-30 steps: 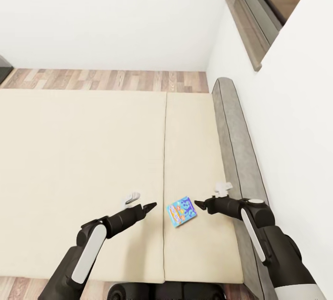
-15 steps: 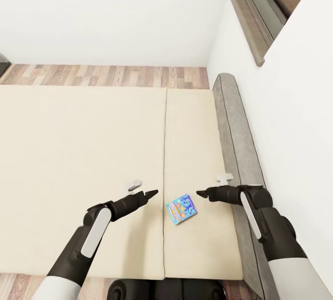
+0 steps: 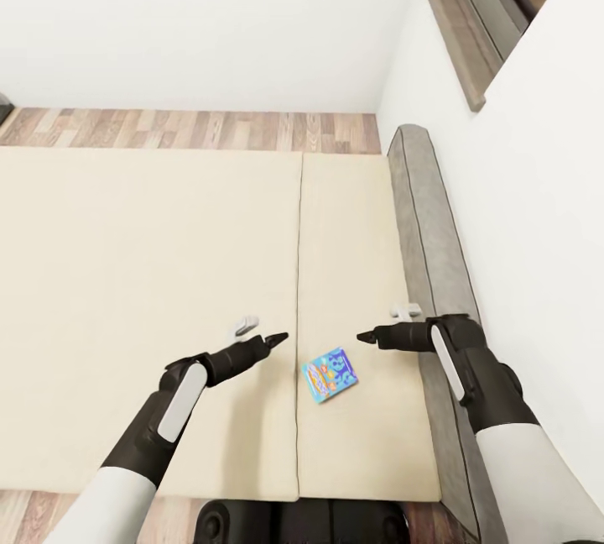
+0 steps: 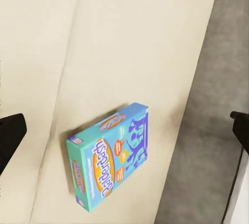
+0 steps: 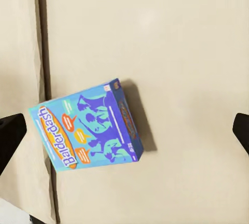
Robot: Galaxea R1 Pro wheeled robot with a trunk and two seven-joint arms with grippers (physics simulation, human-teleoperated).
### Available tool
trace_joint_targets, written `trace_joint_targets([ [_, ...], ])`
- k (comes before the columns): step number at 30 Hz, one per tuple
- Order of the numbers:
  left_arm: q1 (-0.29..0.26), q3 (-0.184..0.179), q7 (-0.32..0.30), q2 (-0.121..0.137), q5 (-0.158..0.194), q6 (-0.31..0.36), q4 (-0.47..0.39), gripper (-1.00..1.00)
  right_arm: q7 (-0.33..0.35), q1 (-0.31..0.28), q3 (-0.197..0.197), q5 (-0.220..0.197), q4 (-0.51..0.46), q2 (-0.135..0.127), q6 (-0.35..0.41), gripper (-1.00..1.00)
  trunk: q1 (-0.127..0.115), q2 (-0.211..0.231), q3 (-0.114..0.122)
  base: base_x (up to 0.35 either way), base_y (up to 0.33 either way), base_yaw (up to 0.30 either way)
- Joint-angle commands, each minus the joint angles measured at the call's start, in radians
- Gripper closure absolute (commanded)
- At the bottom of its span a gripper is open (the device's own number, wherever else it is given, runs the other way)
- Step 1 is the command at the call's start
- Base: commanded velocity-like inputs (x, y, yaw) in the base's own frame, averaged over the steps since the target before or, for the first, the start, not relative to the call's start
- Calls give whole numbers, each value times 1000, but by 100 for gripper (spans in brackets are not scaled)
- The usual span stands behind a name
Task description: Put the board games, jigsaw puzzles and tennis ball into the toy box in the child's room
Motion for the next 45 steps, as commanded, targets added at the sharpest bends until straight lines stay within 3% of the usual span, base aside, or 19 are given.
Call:
trace_joint_targets([
  [1,-9,1,-8,-1,2,3,12,-100,3,-11,0,1,18,-1,3,-100,0,-1,-2,0,0,0],
  [16,-40,0,-35,-2,1,-2,66,-100,2,-52,1,3,92,5,-27,-100,0,-1,-27,0,0,0],
  [27,-46,1,-41,-1,2,0,74,-100,2,-71,2,6,139,31,-62,-100,0,-1,-44,0,0,0],
  [45,-48,0,-48,-4,4,4,64,-100,2,-93,2,8,218,39,-126,-100,0,-1,-73,0,0,0],
])
